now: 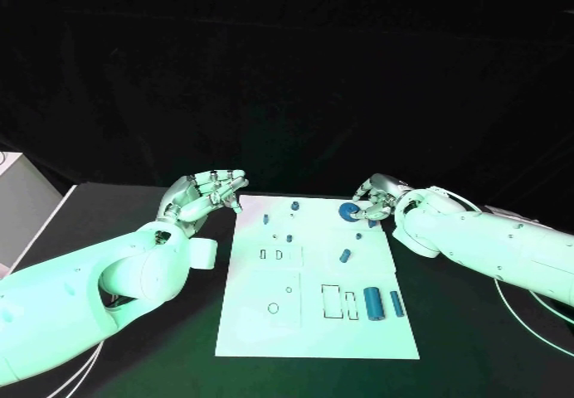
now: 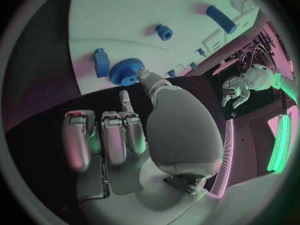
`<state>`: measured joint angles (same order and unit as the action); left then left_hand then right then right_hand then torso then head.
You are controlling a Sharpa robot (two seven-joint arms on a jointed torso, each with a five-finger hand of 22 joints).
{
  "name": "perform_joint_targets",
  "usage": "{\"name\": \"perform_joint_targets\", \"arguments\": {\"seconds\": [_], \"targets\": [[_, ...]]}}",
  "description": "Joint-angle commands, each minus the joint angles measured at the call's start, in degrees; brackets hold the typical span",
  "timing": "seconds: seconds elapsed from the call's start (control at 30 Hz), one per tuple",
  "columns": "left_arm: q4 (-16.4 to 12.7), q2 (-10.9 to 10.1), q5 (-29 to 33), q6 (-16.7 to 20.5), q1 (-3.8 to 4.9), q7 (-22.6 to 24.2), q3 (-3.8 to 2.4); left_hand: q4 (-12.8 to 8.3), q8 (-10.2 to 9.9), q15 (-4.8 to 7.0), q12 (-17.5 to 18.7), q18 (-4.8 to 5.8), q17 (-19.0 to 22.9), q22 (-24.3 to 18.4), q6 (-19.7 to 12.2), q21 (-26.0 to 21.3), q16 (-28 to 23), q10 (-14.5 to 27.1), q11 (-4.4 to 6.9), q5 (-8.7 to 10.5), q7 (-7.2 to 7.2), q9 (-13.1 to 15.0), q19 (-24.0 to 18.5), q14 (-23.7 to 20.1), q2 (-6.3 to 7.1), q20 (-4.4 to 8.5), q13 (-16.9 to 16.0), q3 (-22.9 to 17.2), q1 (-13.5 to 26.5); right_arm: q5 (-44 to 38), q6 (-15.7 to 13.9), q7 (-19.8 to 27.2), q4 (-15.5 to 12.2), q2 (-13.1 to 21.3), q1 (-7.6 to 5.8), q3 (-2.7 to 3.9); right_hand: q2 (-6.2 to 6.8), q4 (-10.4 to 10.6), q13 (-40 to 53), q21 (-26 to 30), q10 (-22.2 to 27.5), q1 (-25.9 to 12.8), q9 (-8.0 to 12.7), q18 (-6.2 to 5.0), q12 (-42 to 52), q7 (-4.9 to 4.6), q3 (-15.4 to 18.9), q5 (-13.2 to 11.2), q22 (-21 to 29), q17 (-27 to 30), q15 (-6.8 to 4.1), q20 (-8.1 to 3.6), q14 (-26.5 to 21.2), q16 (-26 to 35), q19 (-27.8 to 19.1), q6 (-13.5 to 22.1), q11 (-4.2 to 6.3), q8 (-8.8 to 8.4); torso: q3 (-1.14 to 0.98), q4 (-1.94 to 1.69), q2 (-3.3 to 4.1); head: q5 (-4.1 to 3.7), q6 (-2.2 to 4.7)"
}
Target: Assemble the parts on the task board
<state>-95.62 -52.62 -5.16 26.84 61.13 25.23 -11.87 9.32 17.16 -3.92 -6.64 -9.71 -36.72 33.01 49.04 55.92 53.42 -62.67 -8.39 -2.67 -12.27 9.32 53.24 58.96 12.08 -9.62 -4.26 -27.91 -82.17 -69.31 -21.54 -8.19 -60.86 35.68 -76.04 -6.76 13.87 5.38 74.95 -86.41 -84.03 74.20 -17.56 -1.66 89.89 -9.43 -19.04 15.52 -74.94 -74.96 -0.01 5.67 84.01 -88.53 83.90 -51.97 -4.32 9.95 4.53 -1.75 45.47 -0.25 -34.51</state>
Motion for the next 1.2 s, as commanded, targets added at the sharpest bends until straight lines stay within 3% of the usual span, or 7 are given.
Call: {"name": "perform_joint_targets", "arguments": {"seconds": [0.03,0.67,1.2], "targets": [[-0.2,0.01,-0.28,-0.74,0.06,0.41,-0.06,-0.22,-0.1,-0.19,0.09,-0.8,0.08,0.06,-0.35,0.4,0.27,0.48,-0.01,-0.14,-0.07,-0.06,-0.33,-0.31,-0.09,0.13,0.04,-0.1,0.53,-0.38,1.57,-0.44,0.48,-0.41,0.0,0.02,-0.65,0.02,15.05,-0.47,-5.97,-0.11,-0.07,0.61,0.11,0.03,0.34,-0.36,-10.88,-9.46,0.29,0.51,4.9,-0.26,3.9,0.32,-0.25,0.4,0.02,-0.03,-0.07,0.07,-0.16],[-0.32,-0.12,-0.36,-0.64,0.07,0.35,-0.06,-0.22,-0.1,-0.19,0.09,-0.8,0.08,0.06,-0.35,0.4,0.27,0.48,-0.01,-0.14,-0.07,-0.06,-0.33,-0.31,-0.09,0.13,0.04,-0.1,0.53,-0.31,4.02,-0.9,2.58,-1.64,0.02,-0.03,-1.33,0.55,15.05,-0.91,-5.97,0.26,-0.21,0.75,0.11,0.07,0.55,0.16,-11.48,-9.84,0.32,0.59,4.96,-0.36,4.18,-0.06,-0.23,0.83,-0.05,0.12,-0.1,0.13,-0.48],[-0.29,-0.03,-0.37,-0.65,0.07,0.33,-0.06,-0.37,-0.04,-0.2,-0.04,-0.82,0.19,0.19,-0.41,0.64,0.39,0.57,-0.01,-0.14,-0.06,-0.03,-0.51,-0.35,-0.14,0.09,0.0,-0.15,0.57,-0.05,4.41,-0.57,2.98,-2.51,0.18,-0.14,-1.78,0.97,15.05,-1.14,-5.97,0.43,-0.33,0.82,0.11,0.16,0.36,0.71,-11.81,-9.97,0.26,0.57,4.97,-0.41,4.33,-0.71,-0.17,1.26,-0.05,-0.02,-0.03,0.22,-0.58]]}}
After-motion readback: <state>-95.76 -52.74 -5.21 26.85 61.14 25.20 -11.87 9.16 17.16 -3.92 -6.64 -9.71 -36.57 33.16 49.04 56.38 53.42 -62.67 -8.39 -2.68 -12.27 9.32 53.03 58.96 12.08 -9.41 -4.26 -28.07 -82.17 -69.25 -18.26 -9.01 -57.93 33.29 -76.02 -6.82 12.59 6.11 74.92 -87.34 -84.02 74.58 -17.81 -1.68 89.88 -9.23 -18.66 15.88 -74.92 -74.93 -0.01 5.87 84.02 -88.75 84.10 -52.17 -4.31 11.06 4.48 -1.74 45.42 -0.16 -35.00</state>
